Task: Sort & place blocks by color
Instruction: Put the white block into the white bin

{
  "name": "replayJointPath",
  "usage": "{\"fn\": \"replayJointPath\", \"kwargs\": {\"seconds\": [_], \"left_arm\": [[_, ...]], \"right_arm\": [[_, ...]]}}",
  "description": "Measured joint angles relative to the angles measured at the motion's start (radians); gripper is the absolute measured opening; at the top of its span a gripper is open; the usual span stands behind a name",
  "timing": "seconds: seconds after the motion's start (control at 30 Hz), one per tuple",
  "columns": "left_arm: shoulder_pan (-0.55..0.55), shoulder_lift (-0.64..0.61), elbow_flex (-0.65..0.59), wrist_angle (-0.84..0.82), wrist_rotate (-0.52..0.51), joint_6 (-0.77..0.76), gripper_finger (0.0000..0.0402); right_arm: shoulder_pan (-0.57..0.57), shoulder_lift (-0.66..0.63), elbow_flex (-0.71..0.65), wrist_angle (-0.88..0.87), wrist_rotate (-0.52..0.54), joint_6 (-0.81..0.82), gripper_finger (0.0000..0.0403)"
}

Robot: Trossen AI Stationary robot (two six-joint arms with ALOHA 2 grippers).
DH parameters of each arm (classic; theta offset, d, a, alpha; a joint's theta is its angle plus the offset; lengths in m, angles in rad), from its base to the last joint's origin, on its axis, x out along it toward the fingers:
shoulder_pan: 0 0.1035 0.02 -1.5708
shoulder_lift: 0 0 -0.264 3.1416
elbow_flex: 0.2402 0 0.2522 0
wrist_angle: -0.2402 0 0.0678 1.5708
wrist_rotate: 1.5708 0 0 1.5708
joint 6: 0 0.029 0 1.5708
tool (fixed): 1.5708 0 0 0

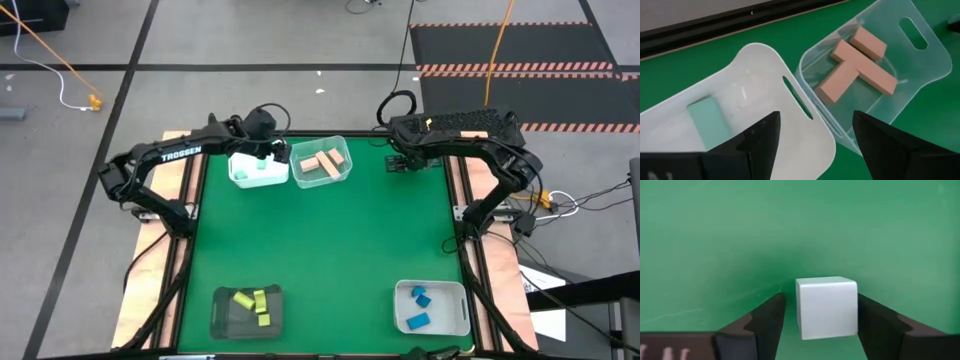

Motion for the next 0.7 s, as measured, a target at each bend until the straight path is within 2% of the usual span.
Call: {"fn": "replayJointPath", "kwargs": {"seconds": [0.17, 0.27, 0.4, 0.57, 0.7], "left_arm": [[-0.030, 0.000, 0.000, 0.008, 0.002, -0.007, 0.0251], [-0.048, 0.000, 0.000, 0.033, 0.049, -0.012, 0.0251], [-0.085, 0.000, 0.000, 0.088, 0.101, -0.033, 0.0251], [-0.133, 0.000, 0.000, 0.201, 0.202, -0.046, 0.0251], [-0.185, 0.000, 0.000, 0.290, 0.224, 0.060, 0.0251]], "right_arm": [[0.000, -0.001, 0.000, 0.003, -0.003, -0.003, 0.0156], [0.000, -0.004, 0.000, 0.010, -0.003, -0.022, 0.0118], [0.000, -0.004, 0.000, 0.011, -0.010, -0.022, 0.0118], [0.015, -0.030, -0.002, 0.034, -0.097, -0.022, 0.0118], [0.054, -0.100, -0.003, 0.088, -0.126, -0.018, 0.0118]]}}
